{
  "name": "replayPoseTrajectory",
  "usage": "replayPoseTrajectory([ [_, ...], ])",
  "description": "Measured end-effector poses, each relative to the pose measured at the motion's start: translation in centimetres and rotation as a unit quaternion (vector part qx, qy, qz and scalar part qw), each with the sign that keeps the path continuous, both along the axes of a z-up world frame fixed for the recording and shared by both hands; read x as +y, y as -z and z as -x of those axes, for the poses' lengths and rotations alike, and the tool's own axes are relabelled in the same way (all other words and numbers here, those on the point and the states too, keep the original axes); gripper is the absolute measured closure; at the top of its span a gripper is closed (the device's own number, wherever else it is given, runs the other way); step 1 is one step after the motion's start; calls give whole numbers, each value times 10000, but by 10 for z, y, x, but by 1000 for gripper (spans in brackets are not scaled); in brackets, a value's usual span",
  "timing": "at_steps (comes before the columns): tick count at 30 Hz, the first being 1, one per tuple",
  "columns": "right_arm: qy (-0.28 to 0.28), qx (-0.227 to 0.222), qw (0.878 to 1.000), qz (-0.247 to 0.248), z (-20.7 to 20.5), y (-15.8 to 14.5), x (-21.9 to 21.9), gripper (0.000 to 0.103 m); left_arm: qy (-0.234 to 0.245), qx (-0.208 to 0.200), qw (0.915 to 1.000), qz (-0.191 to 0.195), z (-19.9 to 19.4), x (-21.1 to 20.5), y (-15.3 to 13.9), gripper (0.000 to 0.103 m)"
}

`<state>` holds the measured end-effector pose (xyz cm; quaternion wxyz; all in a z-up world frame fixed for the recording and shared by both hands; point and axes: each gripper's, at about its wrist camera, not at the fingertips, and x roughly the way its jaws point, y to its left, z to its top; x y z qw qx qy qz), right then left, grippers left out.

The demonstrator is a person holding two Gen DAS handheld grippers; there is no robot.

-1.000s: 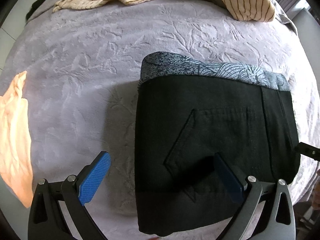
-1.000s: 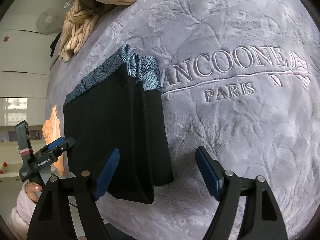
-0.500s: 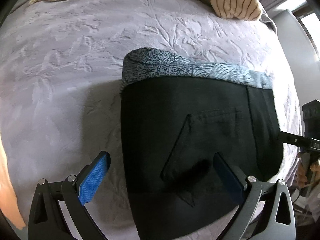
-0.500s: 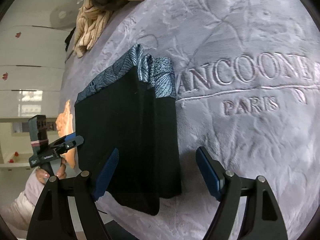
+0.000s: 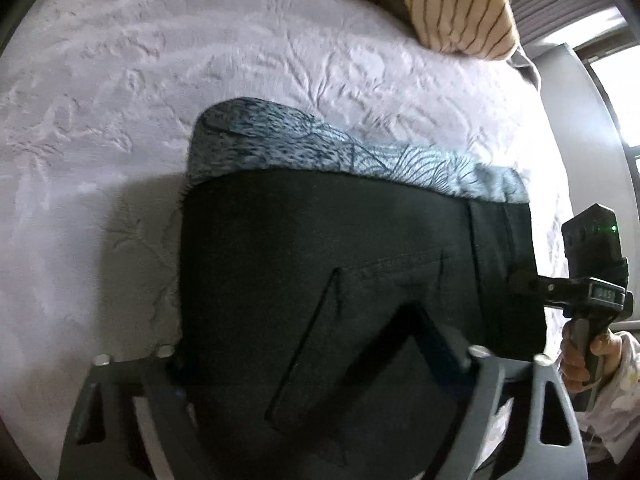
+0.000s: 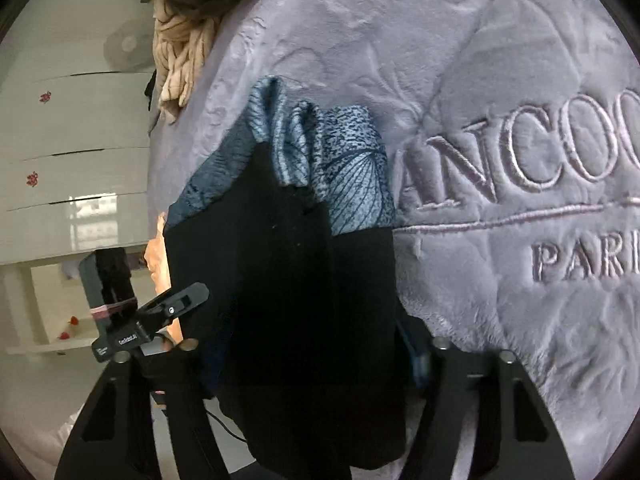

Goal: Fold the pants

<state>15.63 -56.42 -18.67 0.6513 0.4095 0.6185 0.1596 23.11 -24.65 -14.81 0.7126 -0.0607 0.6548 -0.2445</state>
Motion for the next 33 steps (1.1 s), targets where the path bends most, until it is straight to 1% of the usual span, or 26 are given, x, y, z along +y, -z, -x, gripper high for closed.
replayPoseTrajectory([
  [2, 27, -47, 9999, -108, 4, -8, 0, 52, -16, -18, 10000, 55, 2, 4, -8, 31],
  [4, 80, -57, 9997, -245, 7, -16, 0, 54, -36, -4, 9999, 139, 6, 11, -19, 35],
  [9, 125, -217, 9990, -361, 15, -45, 10, 55, 83, -86, 9998, 137, 18, 26, -42, 37],
  [14, 172, -349, 9981, -481, 39, -71, 37, 55, 153, -39, 9997, 199, 40, 63, -60, 37],
  [20, 384, -338, 9965, -663, 76, -78, 88, 55, 290, -39, 9995, 138, 70, 118, -79, 37],
  [21, 414, -330, 9962, -689, 82, -77, 96, 55, 312, -82, 9994, 85, 75, 127, -81, 36],
  [23, 478, -275, 9960, -702, 93, -72, 115, 55, 346, -175, 9991, -158, 83, 144, -77, 36],
  [25, 466, -173, 9970, -593, 100, -62, 133, 55, 275, -231, 9981, -494, 87, 158, -65, 36],
  [26, 411, -129, 9981, -451, 100, -57, 143, 55, 206, -320, 9973, -635, 87, 161, -58, 36],
  [27, 307, -95, 9993, -172, 100, -50, 153, 55, 126, -446, 9961, -753, 87, 168, -50, 36],
  [28, 240, -73, 9995, 188, 98, -46, 160, 55, 55, -469, 9953, -847, 87, 172, -45, 36],
  [29, 244, -71, 9988, 408, 98, -44, 163, 53, -32, -433, 9948, -923, 86, 177, -39, 36],
  [30, 324, -80, 9978, 566, 98, -41, 162, 52, -97, -378, 9955, -862, 86, 180, -35, 34],
  [31, 414, -65, 9974, 594, 98, -40, 161, 50, -160, -379, 9957, -832, 87, 184, -33, 31],
  [32, 510, -31, 9965, 658, 99, -40, 159, 46, -186, -431, 9947, -910, 88, 185, -33, 22],
  [33, 558, 16, 9945, 887, 100, -43, 158, 44, -167, -499, 9938, -981, 89, 186, -34, 20],
])
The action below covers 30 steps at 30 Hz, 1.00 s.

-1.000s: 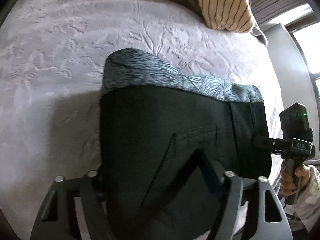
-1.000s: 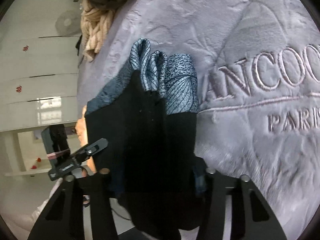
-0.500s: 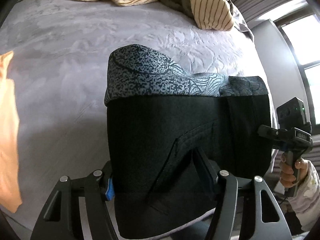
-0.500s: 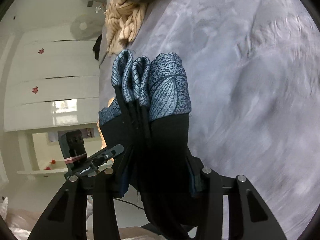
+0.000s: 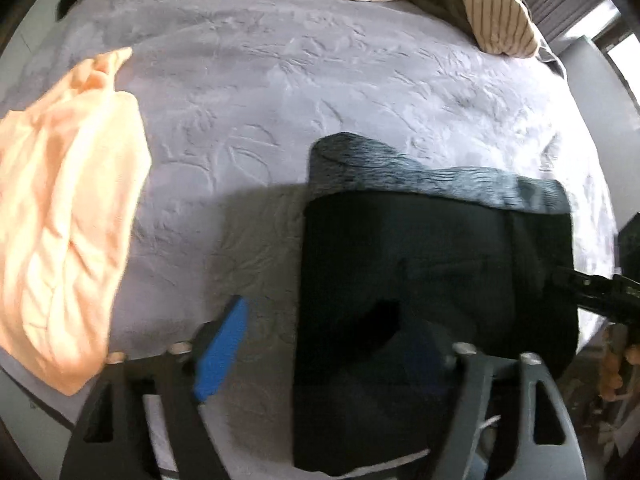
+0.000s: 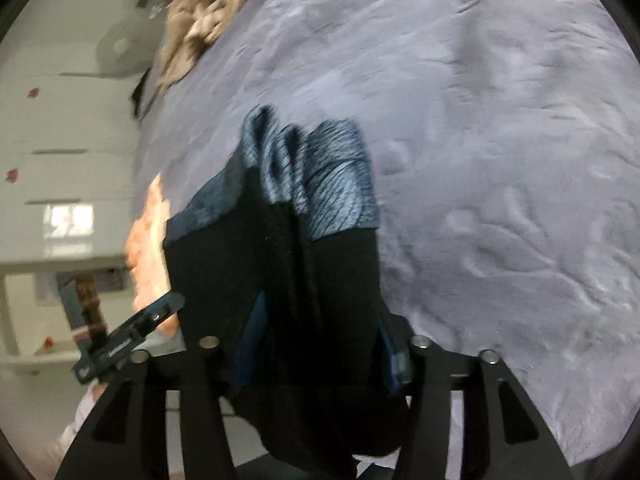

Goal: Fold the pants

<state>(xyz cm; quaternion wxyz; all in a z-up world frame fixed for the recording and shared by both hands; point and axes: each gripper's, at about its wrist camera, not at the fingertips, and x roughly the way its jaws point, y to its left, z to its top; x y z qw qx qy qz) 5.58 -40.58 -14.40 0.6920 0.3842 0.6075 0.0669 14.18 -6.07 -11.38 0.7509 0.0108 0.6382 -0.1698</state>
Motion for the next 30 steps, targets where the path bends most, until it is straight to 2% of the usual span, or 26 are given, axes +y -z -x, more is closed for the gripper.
replayPoseTrajectory([
  [1, -26, 57, 9995, 304, 2, -4, 0, 39, 39, -45, 10000, -34, 2, -1, -2, 20],
  [3, -101, 101, 9967, 805, 7, -16, 3, 38, 64, -122, 9997, -212, 7, -4, -6, 20],
  [6, -159, 129, 9916, 1276, 14, -33, 4, 35, 53, -260, 9987, -430, 13, -10, -16, 20],
  [8, -161, 55, 9878, 1546, 17, -50, 10, 26, 47, -349, 9981, -513, 19, -13, -27, 20],
  [13, -184, -108, 9829, 1827, 16, -75, 21, 22, 25, -537, 9961, -698, 32, -26, -43, 19],
  [14, -206, -121, 9820, 1875, 18, -78, 27, 20, 25, -549, 9960, -699, 33, -30, -44, 13],
  [15, -244, -134, 9814, 1900, 19, -81, 32, 20, 35, -557, 9959, -708, 34, -33, -45, 0],
  [19, -467, -152, 9762, 2111, 6, -83, 60, 14, 124, -559, 9956, -747, 39, -38, -48, 0],
  [22, -583, -160, 9701, 2351, 10, -86, 69, 0, 107, -542, 9951, -817, 41, -38, -48, 0],
  [26, -680, -226, 9594, 2727, 15, -91, 76, 0, 40, -543, 9944, -908, 42, -38, -47, 0],
  [30, -747, -126, 9591, 2729, 14, -90, 80, 0, 3, -529, 9935, -1004, 43, -38, -44, 0],
])
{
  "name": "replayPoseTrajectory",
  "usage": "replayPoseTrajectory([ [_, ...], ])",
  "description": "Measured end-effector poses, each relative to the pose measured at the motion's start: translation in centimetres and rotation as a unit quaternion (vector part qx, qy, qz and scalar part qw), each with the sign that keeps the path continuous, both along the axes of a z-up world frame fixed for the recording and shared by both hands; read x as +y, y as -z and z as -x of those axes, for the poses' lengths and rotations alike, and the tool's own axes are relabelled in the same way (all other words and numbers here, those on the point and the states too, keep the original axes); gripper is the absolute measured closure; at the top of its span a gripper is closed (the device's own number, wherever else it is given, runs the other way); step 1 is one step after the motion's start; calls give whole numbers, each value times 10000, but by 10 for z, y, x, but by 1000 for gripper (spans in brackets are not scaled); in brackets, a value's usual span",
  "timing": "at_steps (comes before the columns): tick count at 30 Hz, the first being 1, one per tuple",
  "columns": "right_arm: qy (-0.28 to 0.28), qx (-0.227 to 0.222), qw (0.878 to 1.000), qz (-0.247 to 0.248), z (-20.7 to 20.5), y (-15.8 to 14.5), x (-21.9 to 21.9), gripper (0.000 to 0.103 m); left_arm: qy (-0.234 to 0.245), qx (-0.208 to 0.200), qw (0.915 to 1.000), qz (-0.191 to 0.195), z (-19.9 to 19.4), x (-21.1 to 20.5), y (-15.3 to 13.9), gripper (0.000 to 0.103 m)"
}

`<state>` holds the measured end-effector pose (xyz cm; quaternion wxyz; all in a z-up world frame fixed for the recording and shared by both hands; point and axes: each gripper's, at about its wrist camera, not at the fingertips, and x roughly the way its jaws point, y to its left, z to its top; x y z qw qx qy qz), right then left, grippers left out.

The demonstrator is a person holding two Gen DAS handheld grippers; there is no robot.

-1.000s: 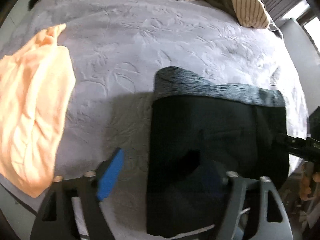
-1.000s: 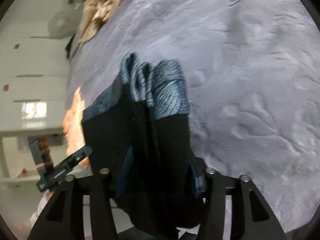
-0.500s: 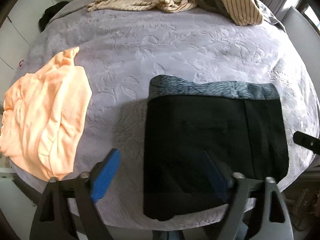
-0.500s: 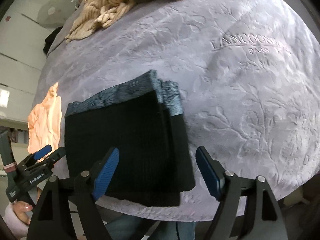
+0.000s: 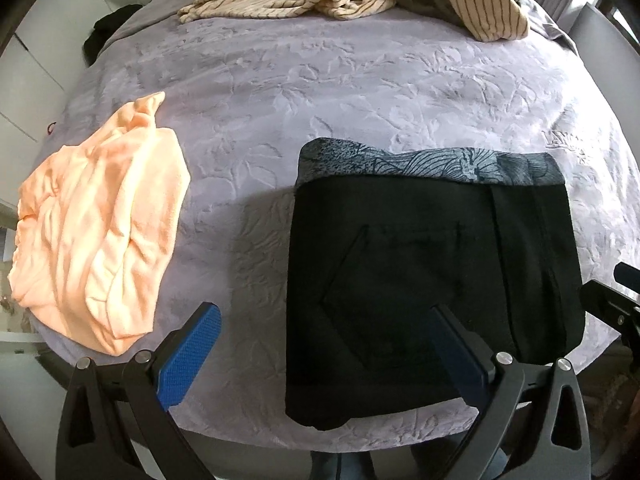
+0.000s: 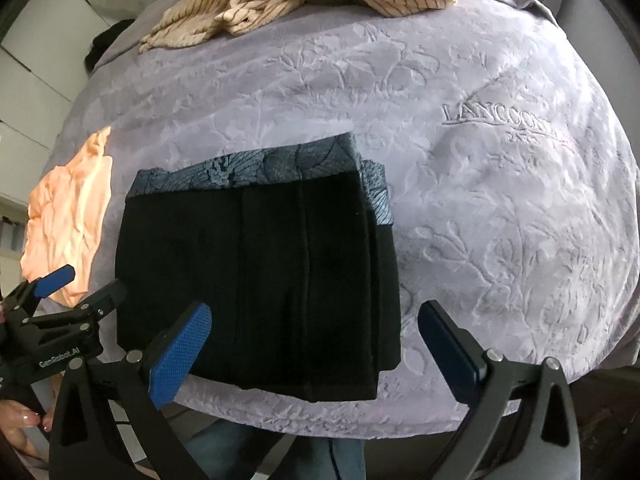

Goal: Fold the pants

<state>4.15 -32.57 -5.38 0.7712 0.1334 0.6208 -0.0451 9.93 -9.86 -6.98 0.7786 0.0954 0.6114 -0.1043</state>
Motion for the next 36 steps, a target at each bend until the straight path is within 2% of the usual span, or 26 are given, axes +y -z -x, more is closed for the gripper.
replayPoseTrajectory([
  [28, 15, 145, 9999, 82, 5, 2, -1, 0, -21, -96, 9999, 39, 4, -9, -4, 0],
  [36, -5, 184, 9998, 88, 3, 4, 0, 0, 29, -138, 9997, 195, 6, -9, -4, 0],
])
